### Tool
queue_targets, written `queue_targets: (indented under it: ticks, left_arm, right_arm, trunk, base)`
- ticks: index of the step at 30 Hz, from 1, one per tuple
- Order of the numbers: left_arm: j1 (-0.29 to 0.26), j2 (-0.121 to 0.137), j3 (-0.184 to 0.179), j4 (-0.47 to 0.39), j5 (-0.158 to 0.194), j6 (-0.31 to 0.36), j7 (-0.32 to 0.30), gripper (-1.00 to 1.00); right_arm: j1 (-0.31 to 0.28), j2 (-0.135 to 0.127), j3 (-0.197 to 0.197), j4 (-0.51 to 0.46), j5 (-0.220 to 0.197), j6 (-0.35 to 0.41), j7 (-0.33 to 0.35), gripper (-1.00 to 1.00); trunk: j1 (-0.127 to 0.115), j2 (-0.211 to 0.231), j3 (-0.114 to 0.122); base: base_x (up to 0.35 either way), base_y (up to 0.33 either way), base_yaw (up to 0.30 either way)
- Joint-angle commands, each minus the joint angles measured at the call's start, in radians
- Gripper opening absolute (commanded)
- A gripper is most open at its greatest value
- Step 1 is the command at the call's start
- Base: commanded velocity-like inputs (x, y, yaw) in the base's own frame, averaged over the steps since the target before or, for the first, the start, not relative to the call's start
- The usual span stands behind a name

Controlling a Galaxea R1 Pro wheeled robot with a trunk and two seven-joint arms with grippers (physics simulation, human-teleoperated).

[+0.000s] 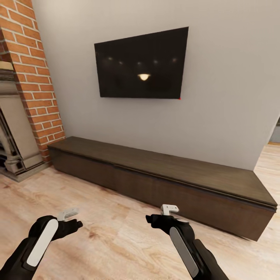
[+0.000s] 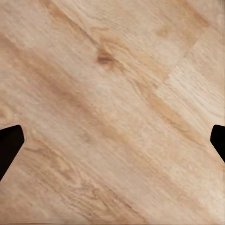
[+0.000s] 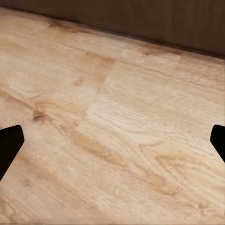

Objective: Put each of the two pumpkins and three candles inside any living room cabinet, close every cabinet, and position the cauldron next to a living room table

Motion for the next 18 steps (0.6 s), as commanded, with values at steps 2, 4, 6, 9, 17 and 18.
queue_targets:
  ticks: [2,4,6,9,17,18]
  left_arm:
    - [-0.001,0.001,0.000,-0.001,0.010,0.003,0.009,1.00]
    - [-0.001,0.001,0.000,-0.001,0.010,0.003,0.010,1.00]
    - [-0.001,0.000,0.000,-0.001,0.010,0.003,0.010,1.00]
    - [-0.001,0.000,0.000,-0.001,0.011,0.003,0.010,1.00]
    - [-0.001,-0.001,0.000,-0.001,0.010,0.003,0.010,1.00]
    - [-0.001,-0.001,-0.001,-0.001,0.010,0.002,0.009,1.00]
  right_arm:
    - [-0.001,0.000,0.001,0.000,-0.011,0.002,-0.010,1.00]
    - [-0.001,0.001,0.001,0.000,-0.011,0.002,-0.010,1.00]
    - [-0.001,0.001,0.001,0.000,-0.011,0.002,-0.010,1.00]
    - [-0.001,0.001,0.001,0.001,-0.011,0.002,-0.010,1.00]
    - [-0.001,0.001,0.002,0.001,-0.010,0.002,-0.011,1.00]
    - [-0.001,0.001,0.002,0.001,-0.010,0.003,-0.011,1.00]
  trunk:
    - [0.000,0.000,-0.001]
    - [0.000,0.000,-0.001]
    - [0.000,0.000,-0.001]
    - [0.000,0.000,-0.002]
    - [0.000,0.000,-0.004]
    - [0.000,0.000,-0.005]
  base:
    - [-0.016,0.000,0.272]
    - [-0.006,0.000,0.272]
    - [-0.003,0.000,0.272]
    - [-0.001,0.000,0.272]
    - [0.000,0.000,0.272]
    - [0.000,0.000,0.272]
